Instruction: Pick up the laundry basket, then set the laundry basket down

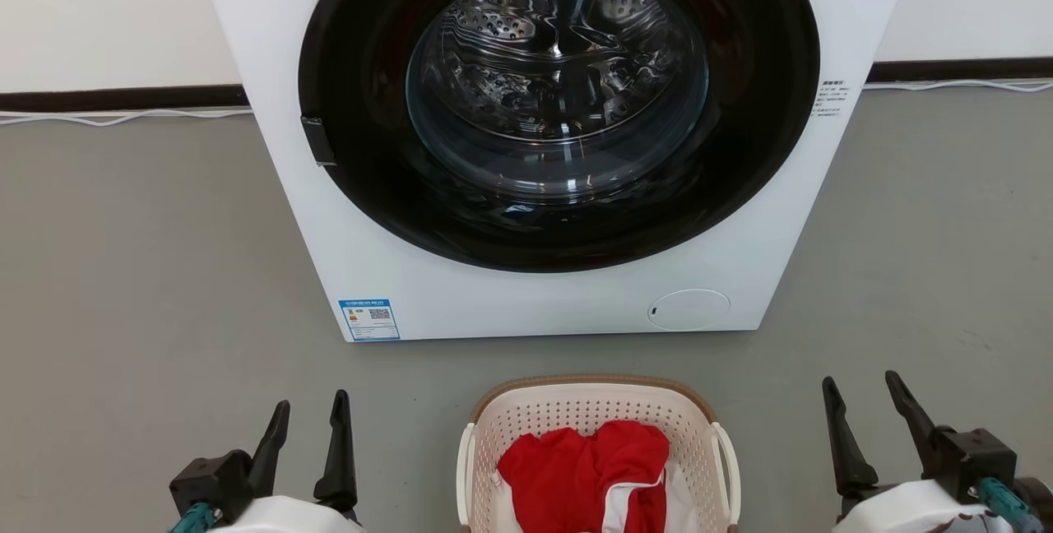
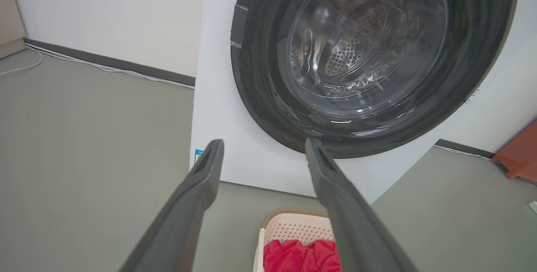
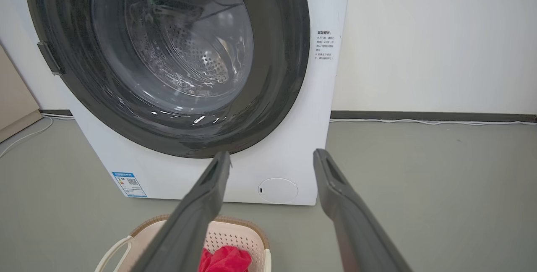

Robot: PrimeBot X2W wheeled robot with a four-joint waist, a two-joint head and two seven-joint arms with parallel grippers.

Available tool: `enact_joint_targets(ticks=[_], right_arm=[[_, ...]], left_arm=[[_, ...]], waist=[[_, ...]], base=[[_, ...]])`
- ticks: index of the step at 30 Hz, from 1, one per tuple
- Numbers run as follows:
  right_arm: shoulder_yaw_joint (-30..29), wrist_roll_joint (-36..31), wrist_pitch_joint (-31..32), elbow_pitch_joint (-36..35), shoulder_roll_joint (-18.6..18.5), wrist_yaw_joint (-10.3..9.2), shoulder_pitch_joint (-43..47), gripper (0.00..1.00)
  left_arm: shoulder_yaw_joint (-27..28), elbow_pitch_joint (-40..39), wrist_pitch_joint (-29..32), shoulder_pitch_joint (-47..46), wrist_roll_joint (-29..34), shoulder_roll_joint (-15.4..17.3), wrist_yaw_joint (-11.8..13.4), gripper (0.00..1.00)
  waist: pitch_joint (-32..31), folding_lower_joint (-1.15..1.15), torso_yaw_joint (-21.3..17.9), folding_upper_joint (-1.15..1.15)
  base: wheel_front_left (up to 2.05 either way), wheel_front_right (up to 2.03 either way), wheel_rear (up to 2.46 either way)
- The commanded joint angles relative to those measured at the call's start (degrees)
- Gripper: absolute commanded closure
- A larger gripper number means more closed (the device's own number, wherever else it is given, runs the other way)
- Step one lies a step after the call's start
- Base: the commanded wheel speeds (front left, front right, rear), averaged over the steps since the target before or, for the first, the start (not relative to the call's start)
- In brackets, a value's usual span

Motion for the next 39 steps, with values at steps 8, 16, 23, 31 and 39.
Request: enact_joint_targets(ticks=[8, 16, 23, 31, 39], right_arm=[[1.23, -0.91, -1.12, -1.18, -0.96, 0.41, -2.0, 0.0], [0.95, -0.65, -1.12, -1.09, -1.01, 0.41, -2.05, 0.0], [0.73, -0.67, -1.12, -1.19, -0.74, 0.41, -2.08, 0.0], [0.62, -0.73, -1.12, -0.84, -0.14, 0.41, -3.57, 0.0], [0.64, -1.38, -1.12, 4.14, 1.27, 0.41, -8.57, 0.0]], left_arm=[[1.51, -1.03, -0.79, -2.08, 1.12, 0.61, 0.33, 0.0], [1.57, -0.7, -0.79, -2.14, 1.14, 0.61, 0.2, 0.0], [1.55, -0.64, -0.79, -2.39, 1.01, 0.61, 0.2, 0.0], [1.26, -0.59, -0.79, -3.87, 1.15, 0.61, 0.24, 0.0], [-0.41, 2.84, -0.79, -8.43, 1.53, 0.61, 0.15, 0.0]], waist=[[0.02, 0.0, -0.17, 0.0], [0.17, 0.0, -0.1, 0.0], [0.66, 0.0, 0.03, 0.0], [3.76, 0.0, -0.02, 0.0], [9.72, 0.0, 0.06, 0.0]], base=[[0.0, 0.0, 0.0], [0.0, 0.0, 0.0], [0.0, 0.0, 0.0], [0.0, 0.0, 0.0], [0.0, 0.0, 0.0]])
